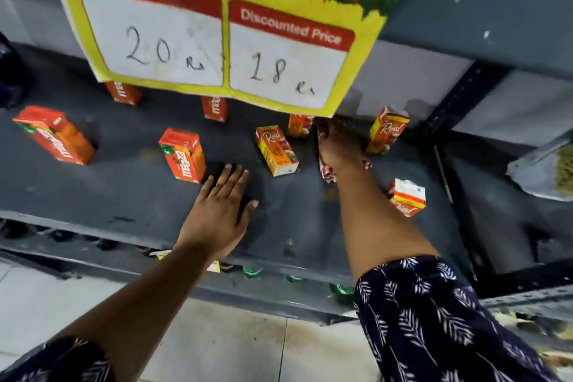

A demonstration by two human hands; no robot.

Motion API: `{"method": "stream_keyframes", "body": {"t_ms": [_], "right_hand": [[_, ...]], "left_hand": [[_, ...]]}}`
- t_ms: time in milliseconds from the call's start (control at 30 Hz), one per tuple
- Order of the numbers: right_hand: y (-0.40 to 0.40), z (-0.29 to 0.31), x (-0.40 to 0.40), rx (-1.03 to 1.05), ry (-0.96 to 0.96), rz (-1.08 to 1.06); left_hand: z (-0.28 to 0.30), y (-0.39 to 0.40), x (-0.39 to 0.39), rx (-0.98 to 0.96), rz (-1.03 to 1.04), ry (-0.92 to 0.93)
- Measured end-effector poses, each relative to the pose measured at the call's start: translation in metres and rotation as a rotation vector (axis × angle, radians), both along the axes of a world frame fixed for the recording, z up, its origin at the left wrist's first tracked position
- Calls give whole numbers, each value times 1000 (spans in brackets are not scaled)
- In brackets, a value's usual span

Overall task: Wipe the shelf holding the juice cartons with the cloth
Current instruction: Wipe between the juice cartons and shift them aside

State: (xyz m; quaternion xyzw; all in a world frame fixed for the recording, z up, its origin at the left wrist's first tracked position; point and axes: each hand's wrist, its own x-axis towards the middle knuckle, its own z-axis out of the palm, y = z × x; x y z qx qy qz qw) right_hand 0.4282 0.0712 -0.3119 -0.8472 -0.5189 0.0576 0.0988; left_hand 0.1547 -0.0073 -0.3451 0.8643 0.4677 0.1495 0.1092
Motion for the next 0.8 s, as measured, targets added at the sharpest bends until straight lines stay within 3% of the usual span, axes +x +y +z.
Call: {"method": "stream_keyframes", "body": {"t_ms": [167,300,800], "right_hand": [[-23,-10,-10,-27,-132,74],[-45,-10,-26,-20,-13,8],[-154,-15,-82,37,28,-3]], "left_hand": [[-2,2,1,18,4,-14],[-5,3,1,16,10,11],[-7,2,0,63,17,-36]]}}
